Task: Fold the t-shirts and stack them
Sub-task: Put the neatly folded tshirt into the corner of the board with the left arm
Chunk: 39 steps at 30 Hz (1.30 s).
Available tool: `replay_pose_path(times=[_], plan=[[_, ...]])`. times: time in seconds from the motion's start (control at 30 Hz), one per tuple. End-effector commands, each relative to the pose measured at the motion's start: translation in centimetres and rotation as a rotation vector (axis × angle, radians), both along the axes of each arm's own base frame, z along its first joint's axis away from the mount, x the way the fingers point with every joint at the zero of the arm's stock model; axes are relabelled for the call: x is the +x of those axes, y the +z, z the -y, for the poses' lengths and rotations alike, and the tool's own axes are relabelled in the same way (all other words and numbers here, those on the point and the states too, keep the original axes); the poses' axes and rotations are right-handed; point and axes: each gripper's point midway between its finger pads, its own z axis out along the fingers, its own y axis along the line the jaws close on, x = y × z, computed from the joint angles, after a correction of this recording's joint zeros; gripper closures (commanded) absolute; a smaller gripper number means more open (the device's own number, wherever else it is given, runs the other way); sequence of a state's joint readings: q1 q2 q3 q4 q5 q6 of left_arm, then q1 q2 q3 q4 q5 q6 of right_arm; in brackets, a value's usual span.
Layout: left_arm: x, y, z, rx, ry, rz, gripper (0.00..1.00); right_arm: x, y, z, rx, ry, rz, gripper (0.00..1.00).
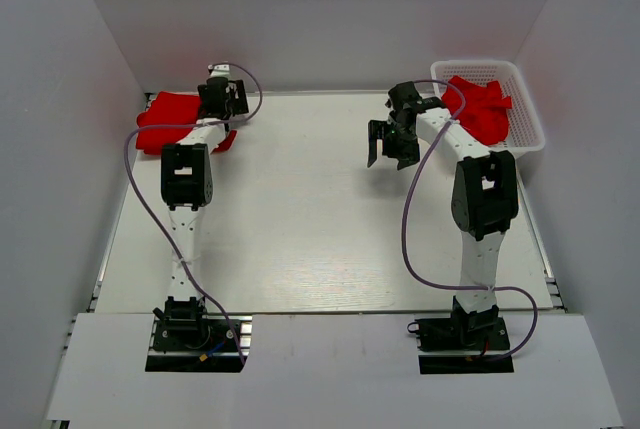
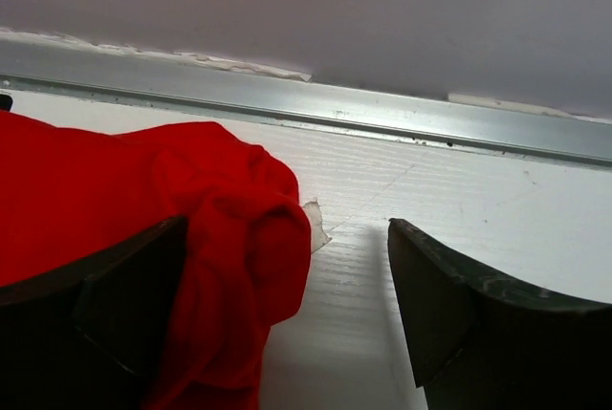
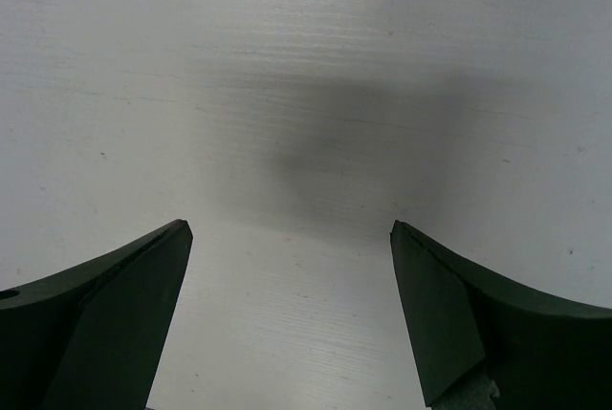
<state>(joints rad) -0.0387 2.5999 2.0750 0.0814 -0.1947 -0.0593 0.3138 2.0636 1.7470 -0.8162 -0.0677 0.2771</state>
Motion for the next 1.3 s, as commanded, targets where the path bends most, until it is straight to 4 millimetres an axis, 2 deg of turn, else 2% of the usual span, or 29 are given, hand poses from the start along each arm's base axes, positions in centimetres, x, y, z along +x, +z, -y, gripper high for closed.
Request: replay_pose_path(times=[0.0,0.13,0.17,0.27,0.3,0.4,0.43,0.47,0.5,0.53,0.57,0.6,0.63,0.67,0.7,0.73,0.77,0.8,0.83,0.87,0.9,0.93,0.97,1.03,1.07,1.13,1.17,1.2,1.27], plan=[[0.7,3.9,-0.8,-0.01,0.034,0.057,0.04,0.5,1.6,-0.4,0.024,0.025,0.025,0.1],[1.3,7.4,-0.3,-0.044,0.021,0.113,0.0,0.5,1.8,-0.5,0.034,0.028,0.03,0.1],[1.6,9.3,-0.1,-0.05,0.009,0.147,0.0,0.3,1.8,-0.6,0.033,0.033,0.026,0.1],[1.7,13.4,0.3,-0.094,-0.025,0.193,0.0,0.5,2.4,-0.9,0.048,0.043,0.044,0.1],[1.6,14.4,-0.1,-0.109,-0.026,0.199,0.0,0.5,3.1,-0.8,0.053,0.042,0.062,0.1],[0.0,17.7,0.7,-0.114,-0.075,0.164,0.0,1.1,3.8,-1.0,0.071,0.03,0.109,0.1],[-1.2,17.5,0.7,-0.106,-0.075,0.104,0.0,1.0,4.8,-0.8,0.082,0.025,0.136,0.1],[-2.4,19.3,0.7,-0.107,-0.074,0.099,0.0,1.1,4.8,-1.0,0.089,0.025,0.151,0.1],[-3.4,19.7,0.6,-0.096,-0.077,0.074,0.0,1.2,5.8,-1.2,0.112,0.019,0.183,0.1],[-5.4,17.7,0.6,-0.098,-0.072,-0.028,0.0,1.2,5.9,-1.2,0.123,0.019,0.199,0.1],[-6.8,17.4,0.5,-0.091,-0.074,-0.07,0.0,0.6,6.2,-1.3,0.133,0.022,0.203,0.1],[-8.9,20.3,0.5,-0.103,-0.069,-0.054,0.0,0.8,6.5,-1.4,0.145,0.012,0.222,0.1],[-11.5,16.8,0.9,-0.108,-0.057,-0.165,0.0,0.1,5.9,-1.4,0.149,0.015,0.221,0.1],[-13.1,16.8,1.5,-0.107,-0.066,-0.183,0.0,-0.1,6.9,-1.4,0.17,0.014,0.245,0.1],[-15.7,19.6,1.8,-0.135,-0.069,-0.151,0.0,0.4,7.6,-1.7,0.191,0.018,0.29,0.1],[-18.6,16.1,2.0,-0.168,-0.056,-0.241,0.0,-0.7,6.1,-1.4,0.189,0.007,0.254,0.1],[-20.4,15.9,2.3,-0.199,-0.051,-0.253,0.0,-1.2,7.7,-1.6,0.218,0.013,0.289,0.1],[-22.3,15.5,2.5,-0.227,-0.044,-0.275,0.0,-1.2,7.9,-1.7,0.227,0.013,0.305,0.1],[-25.6,15.3,3.0,-0.239,-0.054,-0.287,0.0,-2.4,7.8,-1.5,0.233,0.005,0.3,0.1],[-27.0,15.1,3.0,-0.246,-0.049,-0.292,0.0,-2.5,8.0,-1.4,0.24,0.002,0.313,0.1],[-28.6,14.8,3.4,-0.255,-0.039,-0.306,0.0,-3.3,7.1,-1.3,0.238,-0.001,0.295,0.1],[-30.2,14.0,3.0,-0.252,0.008,-0.329,0.0,-4.0,7.1,-1.2,0.254,-0.014,0.298,0.1],[-31.4,15.7,3.0,-0.27,0.014,-0.292,0.0,-4.2,8.0,-1.4,0.277,-0.006,0.33,0.1],[-33.6,15.8,3.4,-0.295,-0.001,-0.32,0.0,-5.0,8.1,-1.3,0.299,-0.014,0.346,0.1],[-34.4,15.9,3.7,-0.312,-0.01,-0.32,0.0,-6.2,6.9,-1.0,0.296,-0.015,0.324,0.1],[-36.8,15.9,3.8,-0.327,-0.018,-0.3,0.0,-6.8,7.5,-0.8,0.307,-0.018,0.353,0.1],[-37.4,15.8,3.8,-0.336,-0.013,-0.296,0.0,-7.3,6.7,-0.7,0.311,-0.024,0.347,0.1],[-38.0,15.1,3.7,-0.336,-0.012,-0.299,0.0,-7.5,7.5,-0.6,0.322,-0.024,0.371,0.1],[-38.9,15.7,3.4,-0.331,-0.005,-0.282,0.0,-7.7,7.9,-0.5,0.327,-0.02,0.39,0.1]])
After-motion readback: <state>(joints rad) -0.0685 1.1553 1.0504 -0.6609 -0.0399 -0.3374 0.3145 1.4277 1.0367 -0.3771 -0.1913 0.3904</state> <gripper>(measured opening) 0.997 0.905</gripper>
